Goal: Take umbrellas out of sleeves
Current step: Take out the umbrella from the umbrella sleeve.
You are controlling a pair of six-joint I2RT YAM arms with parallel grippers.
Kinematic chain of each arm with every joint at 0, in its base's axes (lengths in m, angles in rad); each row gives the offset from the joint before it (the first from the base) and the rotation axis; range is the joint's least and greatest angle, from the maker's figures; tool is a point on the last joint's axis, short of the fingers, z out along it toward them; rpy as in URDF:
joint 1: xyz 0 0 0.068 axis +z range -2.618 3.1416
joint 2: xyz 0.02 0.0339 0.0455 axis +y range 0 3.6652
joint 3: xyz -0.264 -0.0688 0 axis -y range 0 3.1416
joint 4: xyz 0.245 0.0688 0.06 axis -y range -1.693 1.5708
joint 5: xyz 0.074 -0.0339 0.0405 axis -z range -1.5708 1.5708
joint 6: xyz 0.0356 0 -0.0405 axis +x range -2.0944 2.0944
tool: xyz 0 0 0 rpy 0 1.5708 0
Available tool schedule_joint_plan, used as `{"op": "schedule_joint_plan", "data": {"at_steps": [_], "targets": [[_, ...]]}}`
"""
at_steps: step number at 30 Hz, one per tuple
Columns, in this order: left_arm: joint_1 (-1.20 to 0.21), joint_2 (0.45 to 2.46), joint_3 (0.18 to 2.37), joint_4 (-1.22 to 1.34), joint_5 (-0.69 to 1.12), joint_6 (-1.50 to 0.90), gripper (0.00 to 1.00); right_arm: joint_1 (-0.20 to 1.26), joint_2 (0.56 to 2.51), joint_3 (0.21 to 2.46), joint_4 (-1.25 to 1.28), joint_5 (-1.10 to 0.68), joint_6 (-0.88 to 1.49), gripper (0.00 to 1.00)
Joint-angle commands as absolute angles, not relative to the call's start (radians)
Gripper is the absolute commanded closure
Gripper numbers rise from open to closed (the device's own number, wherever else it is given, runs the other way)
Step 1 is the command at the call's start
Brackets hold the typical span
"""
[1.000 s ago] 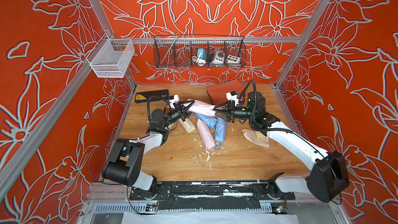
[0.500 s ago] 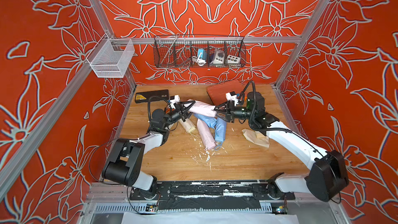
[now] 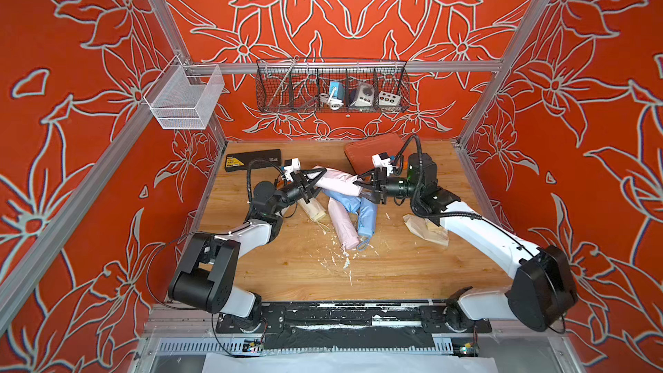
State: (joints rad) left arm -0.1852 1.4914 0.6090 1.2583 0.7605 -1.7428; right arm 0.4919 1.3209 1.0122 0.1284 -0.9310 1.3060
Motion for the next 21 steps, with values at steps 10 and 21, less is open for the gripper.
{"op": "schedule_joint_plan", "data": {"at_steps": [10,21], "targets": [[-0.200,1.439,0.627,1.299,0.795,-1.698,0.61,0.500,1.338,1.014,0.185,-0.927,1.340,0.53],[-0.218,1.429,0.644,1.282,0.792,-1.684,0.61,0.511,1.358,1.009,0.232,-0.926,1.370,0.51]]}}
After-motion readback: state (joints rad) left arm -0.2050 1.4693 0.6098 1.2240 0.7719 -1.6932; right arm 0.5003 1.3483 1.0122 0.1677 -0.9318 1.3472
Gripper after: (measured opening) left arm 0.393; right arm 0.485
